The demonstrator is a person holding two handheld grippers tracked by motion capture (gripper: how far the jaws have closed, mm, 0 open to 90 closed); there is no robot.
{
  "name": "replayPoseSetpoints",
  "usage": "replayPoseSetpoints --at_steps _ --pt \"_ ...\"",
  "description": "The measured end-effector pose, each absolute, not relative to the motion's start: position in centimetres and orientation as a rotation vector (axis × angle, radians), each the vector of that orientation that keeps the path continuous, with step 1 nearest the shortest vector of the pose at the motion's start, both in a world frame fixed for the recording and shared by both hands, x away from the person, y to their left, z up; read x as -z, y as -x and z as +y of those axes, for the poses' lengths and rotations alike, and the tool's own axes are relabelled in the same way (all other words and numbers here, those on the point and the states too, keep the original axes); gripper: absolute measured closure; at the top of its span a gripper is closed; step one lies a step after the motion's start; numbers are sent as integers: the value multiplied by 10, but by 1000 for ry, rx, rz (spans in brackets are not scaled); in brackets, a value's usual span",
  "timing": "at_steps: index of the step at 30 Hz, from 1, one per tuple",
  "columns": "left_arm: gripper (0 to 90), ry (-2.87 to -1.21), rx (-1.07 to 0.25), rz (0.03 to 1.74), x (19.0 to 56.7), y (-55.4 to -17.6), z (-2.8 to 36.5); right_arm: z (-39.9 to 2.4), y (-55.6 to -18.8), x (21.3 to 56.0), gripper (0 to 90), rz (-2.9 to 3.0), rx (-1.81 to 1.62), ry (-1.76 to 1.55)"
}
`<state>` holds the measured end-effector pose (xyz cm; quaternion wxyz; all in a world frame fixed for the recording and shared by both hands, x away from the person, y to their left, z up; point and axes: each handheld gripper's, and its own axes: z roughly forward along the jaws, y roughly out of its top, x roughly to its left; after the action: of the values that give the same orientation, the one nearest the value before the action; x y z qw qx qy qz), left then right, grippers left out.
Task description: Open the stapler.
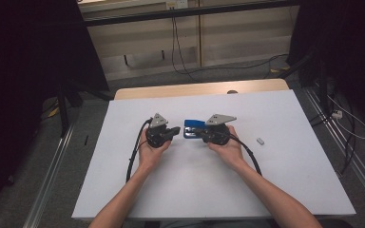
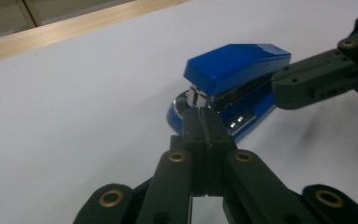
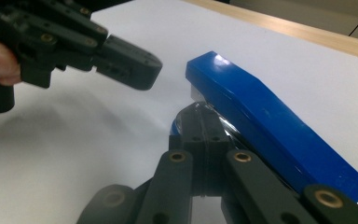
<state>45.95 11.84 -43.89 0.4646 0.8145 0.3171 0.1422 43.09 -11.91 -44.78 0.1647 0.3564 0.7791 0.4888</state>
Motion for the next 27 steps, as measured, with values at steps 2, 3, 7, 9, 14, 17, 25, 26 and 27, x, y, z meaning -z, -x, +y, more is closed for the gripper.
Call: replayPoseSetpoints --at_steps 2,3,7,9,14,17,25,26,27 --pt "900 -2004 -358 797 440 -465 117 -118 -433 447 900 2231 -1371 -1012" --pt "900 -2011 -366 799 441 -466 116 -118 -434 447 900 2238 -1365 -1014" --pt "900 -2025 -356 796 445 -468 111 -114 -437 450 900 2274 -1323 -1010" --pt "900 -2038 -353 793 447 -468 109 -112 -437 454 900 2292 -1297 -1007" --pt "900 -2042 -357 796 448 -469 107 -112 -440 456 900 2296 -1280 -1041" --pt "900 -2038 -353 803 450 -472 104 -112 -441 456 900 2310 -1232 -1022" --pt "900 -2043 -362 803 450 -473 103 -115 -443 457 900 2298 -1199 -1054" --pt "900 -2043 -362 803 450 -473 103 -115 -443 457 900 2298 -1199 -1054" --pt "900 -2048 -363 800 450 -474 102 -114 -443 457 900 2305 -1187 -1047"
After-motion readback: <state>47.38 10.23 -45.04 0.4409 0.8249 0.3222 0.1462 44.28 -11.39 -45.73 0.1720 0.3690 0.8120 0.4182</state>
